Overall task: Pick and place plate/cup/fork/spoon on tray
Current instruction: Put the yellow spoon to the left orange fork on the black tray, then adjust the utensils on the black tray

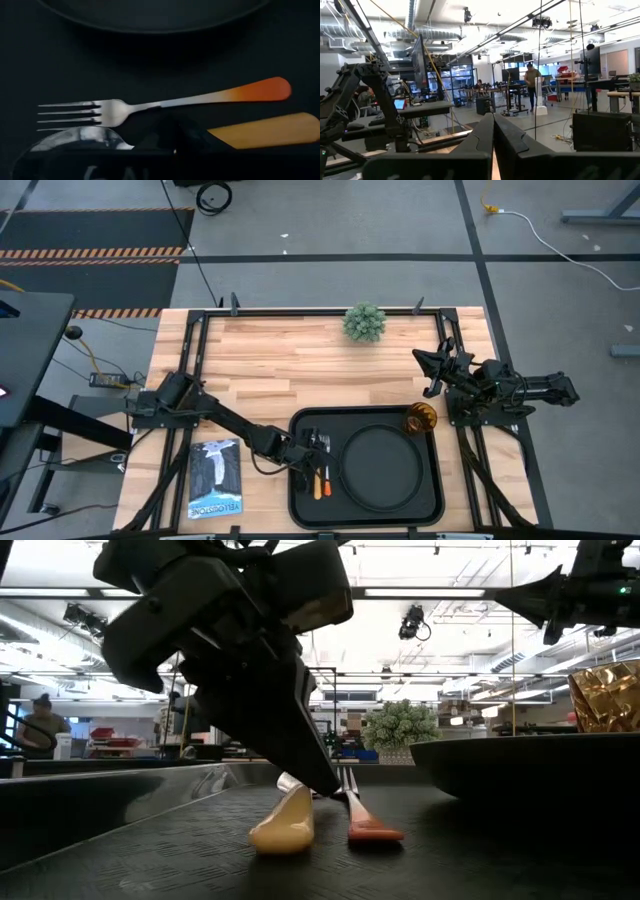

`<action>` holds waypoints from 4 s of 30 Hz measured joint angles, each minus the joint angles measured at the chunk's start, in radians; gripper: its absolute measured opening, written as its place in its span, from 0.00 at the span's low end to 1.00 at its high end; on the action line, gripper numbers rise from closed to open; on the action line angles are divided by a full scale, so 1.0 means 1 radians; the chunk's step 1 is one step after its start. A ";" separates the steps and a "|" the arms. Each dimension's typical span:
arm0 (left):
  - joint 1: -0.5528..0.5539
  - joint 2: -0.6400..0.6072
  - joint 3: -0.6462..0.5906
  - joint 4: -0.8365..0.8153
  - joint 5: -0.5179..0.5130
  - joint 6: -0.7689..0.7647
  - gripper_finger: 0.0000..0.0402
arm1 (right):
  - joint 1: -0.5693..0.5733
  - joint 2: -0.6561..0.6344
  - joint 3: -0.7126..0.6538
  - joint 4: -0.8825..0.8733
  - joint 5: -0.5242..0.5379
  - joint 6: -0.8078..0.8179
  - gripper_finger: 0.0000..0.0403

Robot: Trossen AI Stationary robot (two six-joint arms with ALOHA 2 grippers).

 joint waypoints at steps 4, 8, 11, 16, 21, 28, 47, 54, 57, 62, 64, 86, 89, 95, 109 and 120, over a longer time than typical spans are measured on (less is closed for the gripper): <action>0.000 0.000 0.000 -0.010 0.000 -0.001 0.02 | 0.000 0.000 0.000 0.000 0.000 0.000 0.03; 0.000 0.000 0.000 -0.012 0.000 0.000 0.02 | 0.000 0.000 0.000 0.000 0.000 0.000 0.03; 0.000 0.000 0.000 -0.005 -0.014 0.012 0.02 | 0.000 0.000 0.000 0.000 0.000 0.000 0.03; 0.016 0.000 0.000 0.005 -0.039 0.030 0.02 | 0.000 0.000 0.000 0.000 0.000 0.000 0.03; 0.045 0.000 0.000 0.000 -0.041 0.038 0.02 | 0.000 0.000 0.000 0.000 0.000 0.000 0.03; 0.068 -0.003 0.001 -0.043 0.006 0.062 0.02 | 0.000 0.000 0.000 0.000 0.000 0.000 0.03; 0.083 -0.068 0.000 -0.063 0.037 0.124 0.02 | 0.000 0.000 0.000 -0.001 0.000 0.000 0.03; 0.081 -0.068 0.000 -0.060 0.124 0.118 0.02 | 0.000 0.000 0.000 -0.001 0.000 0.000 0.03; 0.077 -0.055 0.001 -0.050 0.147 0.108 0.02 | 0.000 0.000 0.000 -0.001 0.000 0.000 0.03; 0.076 -0.037 0.001 -0.034 0.148 0.086 0.02 | 0.000 0.000 0.000 0.000 0.000 0.000 0.03; 0.074 -0.036 0.001 -0.032 0.150 0.082 0.02 | 0.000 0.000 0.000 -0.002 0.000 0.000 0.03; 0.071 -0.002 0.000 0.024 0.142 0.059 0.02 | 0.000 0.000 0.000 0.001 0.000 0.000 0.03; 0.071 -0.002 0.000 0.025 0.139 0.059 0.02 | 0.000 0.000 0.000 0.001 0.000 0.000 0.03; 0.072 -0.002 0.000 0.026 0.128 0.060 0.02 | 0.000 0.000 0.000 0.001 0.000 0.000 0.03; 0.078 0.013 0.002 0.053 0.121 0.064 0.02 | 0.000 0.000 0.000 0.000 0.000 0.000 0.03; 0.078 0.023 0.009 0.083 0.116 0.086 0.02 | 0.000 0.000 0.000 0.006 0.000 0.000 0.03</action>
